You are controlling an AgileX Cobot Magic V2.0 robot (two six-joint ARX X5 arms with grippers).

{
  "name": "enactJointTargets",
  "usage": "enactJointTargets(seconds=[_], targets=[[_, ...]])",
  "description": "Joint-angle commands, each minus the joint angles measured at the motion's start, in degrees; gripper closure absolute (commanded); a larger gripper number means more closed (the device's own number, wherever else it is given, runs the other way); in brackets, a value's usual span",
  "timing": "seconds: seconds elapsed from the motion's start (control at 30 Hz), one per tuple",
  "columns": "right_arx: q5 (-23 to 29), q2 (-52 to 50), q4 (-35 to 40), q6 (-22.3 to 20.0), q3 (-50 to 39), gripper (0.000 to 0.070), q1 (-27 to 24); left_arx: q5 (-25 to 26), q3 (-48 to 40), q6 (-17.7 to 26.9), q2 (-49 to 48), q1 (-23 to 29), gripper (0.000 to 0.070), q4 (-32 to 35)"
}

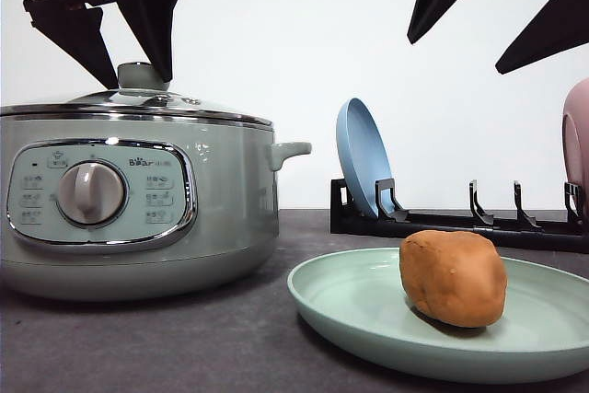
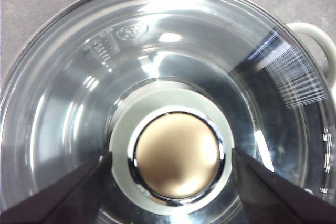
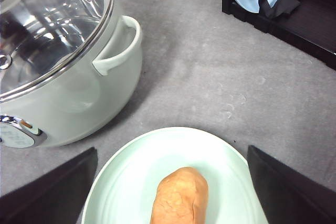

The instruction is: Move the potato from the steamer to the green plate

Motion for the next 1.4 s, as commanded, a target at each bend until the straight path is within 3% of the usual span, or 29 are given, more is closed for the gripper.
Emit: enactJointTargets(seconds=[0.0,0.27,0.53,0.77,0.97,1.27,1.33,1.37], targets=[[-0.3,0.3,0.3,-0.6,0.9,0.0122,0.5,0.1,1.5,-0.2,-1.2,-0.1,0.0220,0.6],[-3.9,0.3,0.2,-1.9,0.9,0.0122,0.5,1.2,1.5,-0.2,-9.0,-0.1,0.0226,0.2],[-10.3,0.3,-1.3,-3.0,0.9,0.0122,0.5,11.6,1.5,-0.2,-17.5,-0.1,0.0227,-2.8],[-15.7,0.3,-3.4,-3.0,0.9,0.0123,0.5,19.1,1.5,-0.2,-21.5,-0.1,0.0228,-11.0],[-18.0,0.3,-4.9,-3.0,0.9,0.0123,0.5,19.9,1.5,0.5,-21.9,-0.8,0.0230,-18.1],[-18.0,0.3,-5.4,-3.0,0.9,0.0124,0.5,19.9,1.5,1.4,-21.9,-1.2,0.0233,-18.7],[-18.0,0.3,-5.5,-3.0,0.9,0.0161,0.5,19.9,1.5,1.4,-21.9,-1.2,0.0265,-18.7],[-18.0,0.3,-5.5,-3.0,0.9,0.0258,0.5,19.9,1.5,1.4,-21.9,-1.2,0.0350,-18.7]])
